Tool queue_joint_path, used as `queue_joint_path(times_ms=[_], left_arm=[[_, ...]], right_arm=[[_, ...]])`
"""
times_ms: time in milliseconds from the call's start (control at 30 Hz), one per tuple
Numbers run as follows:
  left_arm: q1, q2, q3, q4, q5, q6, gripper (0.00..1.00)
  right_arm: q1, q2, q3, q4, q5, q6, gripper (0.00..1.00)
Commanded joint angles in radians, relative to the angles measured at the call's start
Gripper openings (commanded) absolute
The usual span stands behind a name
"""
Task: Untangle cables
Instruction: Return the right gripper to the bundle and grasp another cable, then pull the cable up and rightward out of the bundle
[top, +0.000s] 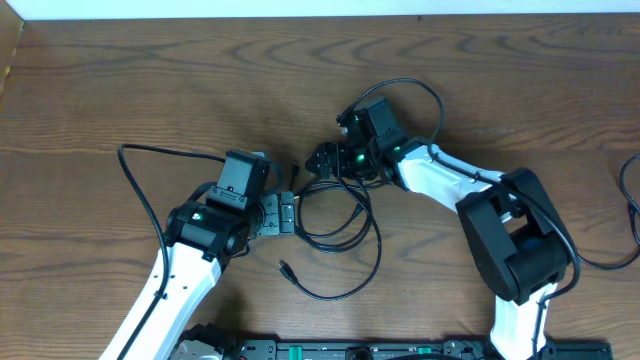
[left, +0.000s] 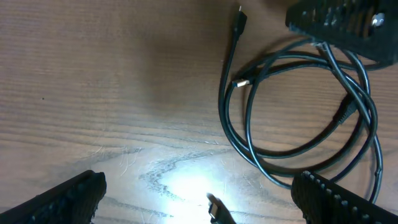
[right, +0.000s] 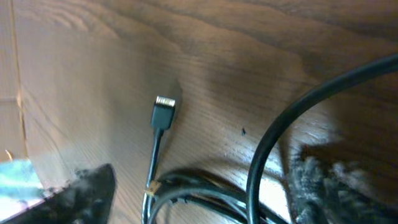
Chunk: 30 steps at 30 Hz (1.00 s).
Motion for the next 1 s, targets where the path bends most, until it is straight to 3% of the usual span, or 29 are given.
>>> queue_joint_path(times_ms=[0,200,500,967], left_arm=[[0.004,-0.008,0.020,-0.002,-0.013,-0.005,1.00],[0.004,-0.008,0.020,-0.002,-0.013,-0.005,1.00],[0.004,-0.008,0.020,-0.002,-0.013,-0.005,1.00],[0.004,-0.008,0.020,-0.002,-0.013,-0.005,1.00]], right_arm=[[0.019,0.022,-0.003,0.010,-0.002,0.006,0.75],[0.025,0.022,-0.003,0.031,-0.002,0.002,0.01],[-0.016,-0.068,0.020,-0.016,0.010,-0.066,0.01],[-0.172,-0.659,0.067,-0.108,0.082,-0.079,0.01]])
